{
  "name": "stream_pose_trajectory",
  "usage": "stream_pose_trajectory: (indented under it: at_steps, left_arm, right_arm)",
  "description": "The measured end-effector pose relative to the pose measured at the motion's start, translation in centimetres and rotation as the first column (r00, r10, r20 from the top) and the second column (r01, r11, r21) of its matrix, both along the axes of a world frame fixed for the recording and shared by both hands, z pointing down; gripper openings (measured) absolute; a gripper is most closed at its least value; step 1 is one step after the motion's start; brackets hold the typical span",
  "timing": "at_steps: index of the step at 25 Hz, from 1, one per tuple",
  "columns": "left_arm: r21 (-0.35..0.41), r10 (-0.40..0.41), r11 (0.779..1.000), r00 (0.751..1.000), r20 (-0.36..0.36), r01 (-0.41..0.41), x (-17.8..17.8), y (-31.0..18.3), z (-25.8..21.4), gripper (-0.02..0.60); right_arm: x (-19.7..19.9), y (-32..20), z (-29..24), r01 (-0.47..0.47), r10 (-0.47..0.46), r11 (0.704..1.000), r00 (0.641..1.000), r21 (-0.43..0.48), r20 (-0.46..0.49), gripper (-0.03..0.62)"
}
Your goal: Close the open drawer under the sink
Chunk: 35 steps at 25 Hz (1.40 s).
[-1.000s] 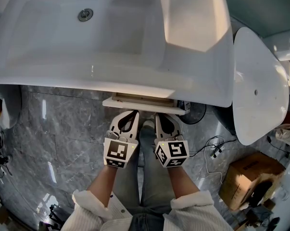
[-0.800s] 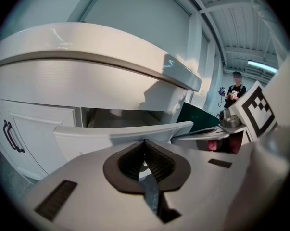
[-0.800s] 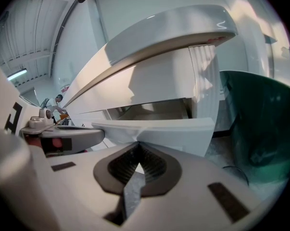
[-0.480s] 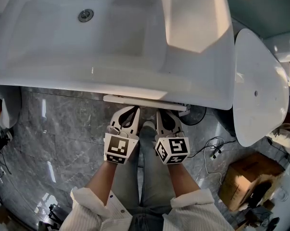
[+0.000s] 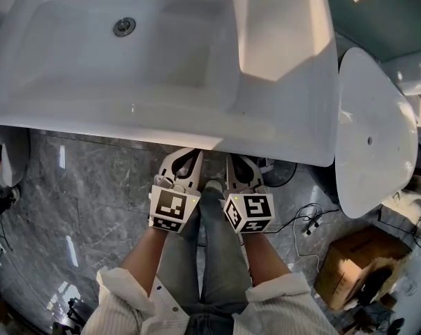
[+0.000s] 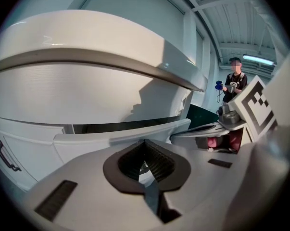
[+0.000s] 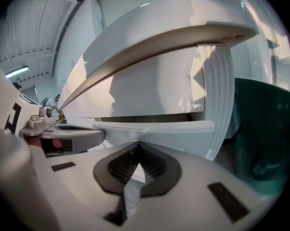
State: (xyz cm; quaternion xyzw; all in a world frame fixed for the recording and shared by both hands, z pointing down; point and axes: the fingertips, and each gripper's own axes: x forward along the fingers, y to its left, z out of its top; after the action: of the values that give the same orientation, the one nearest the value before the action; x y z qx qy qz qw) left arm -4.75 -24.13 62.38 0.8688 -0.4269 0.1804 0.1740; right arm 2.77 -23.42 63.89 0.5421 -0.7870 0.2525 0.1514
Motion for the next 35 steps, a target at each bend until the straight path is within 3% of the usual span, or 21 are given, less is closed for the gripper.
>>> stream_pose_trajectory:
  at_steps: [14,23,26,30,35]
  left_arm:
    - [-0.002,-0.010,1.000,1.000,-0.024,0.010,0.3,-2.2,-0.4,0.015]
    - [0.018,-0.022,1.000,1.000,0.001,0.022,0.1,-2.7,-0.4,0.015]
    - [0.004,-0.044,0.999,0.999,-0.024,0.045,0.1,-2.2,-0.9,0.015]
    - [0.033,-0.014,0.999,1.000,-0.007,0.014,0.9,-1.0,-2.4,0.015]
    - [0.055,-0.031,0.998,0.999,-0.023,0.033,1.4,0.0,-5.9,0.015]
  right_arm:
    - [0.1,-2.2,-0.1,0.018,-0.018,0.999,1.000,0.029,-0.018,0.009]
    - [-0.1,-2.5,-0.1,0.017,-0.016,0.999,1.000,0.033,-0.025,0.009]
    - [-0.1,-2.3,-0.8,0.018,-0.017,0.999,0.999,0.043,-0.028,0.009]
    - [0.3,-1.3,-1.8,0.020,-0.019,0.999,1.000,0.041,-0.017,0.009]
    - [0.5,0.5,-4.6,0.038,-0.038,0.998,0.999,0.050,-0.002,0.009]
